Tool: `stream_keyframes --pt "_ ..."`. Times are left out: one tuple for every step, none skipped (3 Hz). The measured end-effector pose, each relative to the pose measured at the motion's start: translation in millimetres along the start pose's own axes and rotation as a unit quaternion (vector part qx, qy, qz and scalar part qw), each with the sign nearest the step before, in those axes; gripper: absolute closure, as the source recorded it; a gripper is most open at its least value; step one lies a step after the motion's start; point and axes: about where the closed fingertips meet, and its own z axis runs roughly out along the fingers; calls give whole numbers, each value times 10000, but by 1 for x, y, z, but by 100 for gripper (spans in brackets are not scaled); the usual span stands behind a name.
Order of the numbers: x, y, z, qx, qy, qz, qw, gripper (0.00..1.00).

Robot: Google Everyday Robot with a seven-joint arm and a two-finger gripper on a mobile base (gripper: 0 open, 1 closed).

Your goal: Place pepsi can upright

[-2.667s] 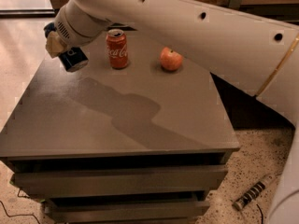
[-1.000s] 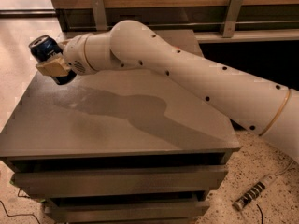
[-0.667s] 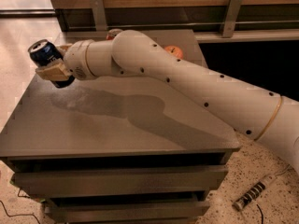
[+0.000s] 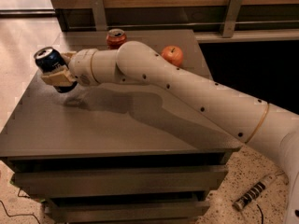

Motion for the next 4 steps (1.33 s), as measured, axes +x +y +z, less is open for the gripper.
stream_keyframes --pt "9 0 2 -37 -117 82 9999 100" --pt "18 3 2 -39 -250 143 9996 100" --pt "33 6 3 -20 -368 305 9989 100" --pt "30 6 3 -20 -368 305 9989 82"
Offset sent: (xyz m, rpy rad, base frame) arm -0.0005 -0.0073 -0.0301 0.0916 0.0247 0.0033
